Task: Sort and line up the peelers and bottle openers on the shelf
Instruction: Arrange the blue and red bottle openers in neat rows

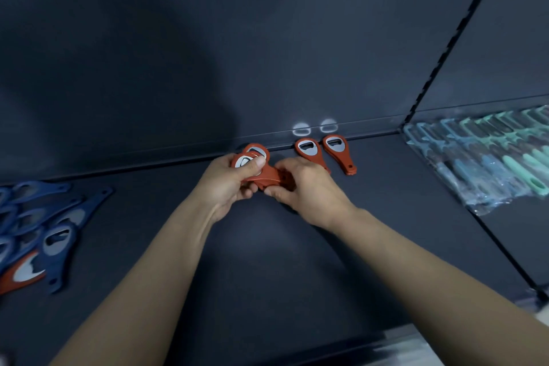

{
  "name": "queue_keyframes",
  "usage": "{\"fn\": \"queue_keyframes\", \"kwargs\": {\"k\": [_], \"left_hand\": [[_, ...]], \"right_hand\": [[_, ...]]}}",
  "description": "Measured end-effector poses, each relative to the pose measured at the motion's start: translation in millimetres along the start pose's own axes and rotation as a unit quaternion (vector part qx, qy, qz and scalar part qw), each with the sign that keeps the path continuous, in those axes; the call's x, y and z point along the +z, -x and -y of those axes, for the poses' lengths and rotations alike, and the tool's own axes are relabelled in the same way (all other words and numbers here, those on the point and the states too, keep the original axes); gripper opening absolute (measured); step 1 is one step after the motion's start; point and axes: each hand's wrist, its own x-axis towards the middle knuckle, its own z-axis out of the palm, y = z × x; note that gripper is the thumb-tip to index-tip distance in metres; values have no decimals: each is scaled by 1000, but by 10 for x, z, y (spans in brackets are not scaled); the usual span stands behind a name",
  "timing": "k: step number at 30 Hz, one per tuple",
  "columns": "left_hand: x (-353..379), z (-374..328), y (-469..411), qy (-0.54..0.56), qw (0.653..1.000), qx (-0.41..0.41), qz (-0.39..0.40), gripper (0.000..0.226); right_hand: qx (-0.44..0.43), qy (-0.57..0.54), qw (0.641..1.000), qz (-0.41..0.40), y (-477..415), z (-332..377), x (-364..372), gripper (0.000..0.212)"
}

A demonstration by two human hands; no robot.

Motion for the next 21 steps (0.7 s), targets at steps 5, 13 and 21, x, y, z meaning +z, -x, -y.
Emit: {"fn": "queue_keyframes", "kwargs": {"k": [5,13,21], "left_hand": [[63,25,-34,14,999,7,-29,20],[44,18,-33,-33,999,14,22,17],[-121,45,28,-161,985,43,-52,12]], "right_hand": [[44,51,997,-38,-4,87,60,26],[119,86,987,-69,22,134,55,19],[181,175,964,-89,23,124,143,20]]}}
